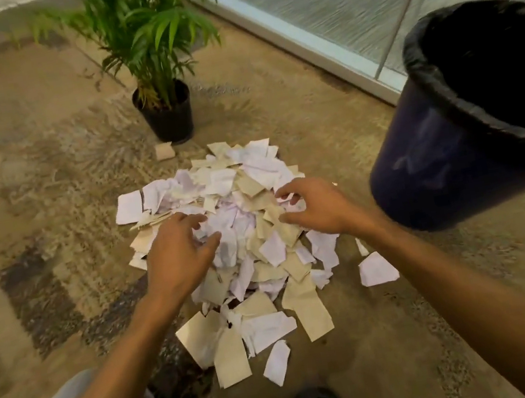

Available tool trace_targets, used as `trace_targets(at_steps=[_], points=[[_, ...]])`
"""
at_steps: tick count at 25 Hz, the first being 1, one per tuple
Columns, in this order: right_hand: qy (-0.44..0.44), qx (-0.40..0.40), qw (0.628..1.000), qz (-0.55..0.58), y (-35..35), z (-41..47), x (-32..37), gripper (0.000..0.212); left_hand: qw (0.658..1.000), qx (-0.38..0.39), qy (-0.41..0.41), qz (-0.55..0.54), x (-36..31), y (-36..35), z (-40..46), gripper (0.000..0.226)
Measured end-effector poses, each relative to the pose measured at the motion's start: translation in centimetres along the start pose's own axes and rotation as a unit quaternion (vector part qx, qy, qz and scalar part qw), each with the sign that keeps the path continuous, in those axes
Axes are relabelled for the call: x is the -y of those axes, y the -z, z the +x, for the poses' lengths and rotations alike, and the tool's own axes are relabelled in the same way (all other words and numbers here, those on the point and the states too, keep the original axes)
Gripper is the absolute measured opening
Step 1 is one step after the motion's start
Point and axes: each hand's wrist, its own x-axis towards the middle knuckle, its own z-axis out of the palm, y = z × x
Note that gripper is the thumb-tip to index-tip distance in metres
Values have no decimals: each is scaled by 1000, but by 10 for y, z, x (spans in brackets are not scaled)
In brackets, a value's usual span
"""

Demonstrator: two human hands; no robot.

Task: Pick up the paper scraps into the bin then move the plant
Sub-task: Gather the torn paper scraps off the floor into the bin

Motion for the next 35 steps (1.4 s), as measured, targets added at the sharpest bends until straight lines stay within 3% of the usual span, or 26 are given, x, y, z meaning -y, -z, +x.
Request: trace_targets(at_steps=[3, 5, 8, 13, 15, 20, 25, 29, 33, 35], points=[[-28, 80, 995, -51, -30, 15, -14, 92, 989, 58, 17, 133, 13, -11, -1, 74], [-39, 103, 991, -82, -44, 19, -19, 105, 983, 76, 19, 165, 13, -17, 0, 65], [-19, 82, 994, -64, -56, 21, -20, 90, 992, 53, 7, 113, 8, -27, 4, 27], [-52, 54, 994, 81, -56, 17, -17, 75, 998, 60, 19, -3, 7, -39, 12, 19], [-61, 47, 989, 130, -55, 16, -15, 64, 998, 53, 29, -28, 4, -41, 10, 25], [-34, 48, 991, 117, -51, 14, -6, 35, 996, 48, 58, -54, -8, -54, 9, 31], [-34, 59, 983, 171, -20, 15, -11, 20, 956, 62, 161, -238, 2, -46, 16, 26], [-49, -16, 968, 244, 1, 29, -10, 19, 941, 39, 190, -278, 11, -32, 27, 25], [-35, -216, 976, 13, -10, 48, 1, 19, 939, 29, 199, -279, 15, -32, 31, 22], [1, -249, 963, -101, -21, 56, 7, 19, 944, 42, 188, -269, 14, -33, 29, 18]])
